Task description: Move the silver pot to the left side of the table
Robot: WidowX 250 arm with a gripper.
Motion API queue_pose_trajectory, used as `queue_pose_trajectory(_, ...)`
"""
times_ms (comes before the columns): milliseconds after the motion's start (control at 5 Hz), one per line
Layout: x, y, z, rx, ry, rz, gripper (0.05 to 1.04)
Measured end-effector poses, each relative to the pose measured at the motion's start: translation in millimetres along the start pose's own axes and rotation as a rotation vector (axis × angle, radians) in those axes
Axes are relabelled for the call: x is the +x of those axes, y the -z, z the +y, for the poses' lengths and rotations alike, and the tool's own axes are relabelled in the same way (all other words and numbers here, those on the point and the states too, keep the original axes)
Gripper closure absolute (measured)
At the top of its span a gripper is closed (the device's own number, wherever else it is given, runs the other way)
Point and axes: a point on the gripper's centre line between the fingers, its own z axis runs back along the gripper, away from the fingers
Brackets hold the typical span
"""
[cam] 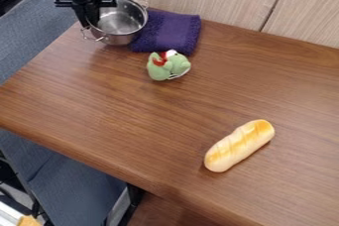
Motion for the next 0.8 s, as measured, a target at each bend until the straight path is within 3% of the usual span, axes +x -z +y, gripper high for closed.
queue_pose_trajectory(400, -1.1, 11.0, 22.0, 0.046, -0.040, 0.013, 1.001)
queue_pose_trajectory(600, -0.5, 11.3, 28.6, 0.043, -0.060, 0.013, 0.983)
queue_pose_trajectory(800, -5.7, 21.3, 29.8, 0.044, -0.067, 0.074, 0.813)
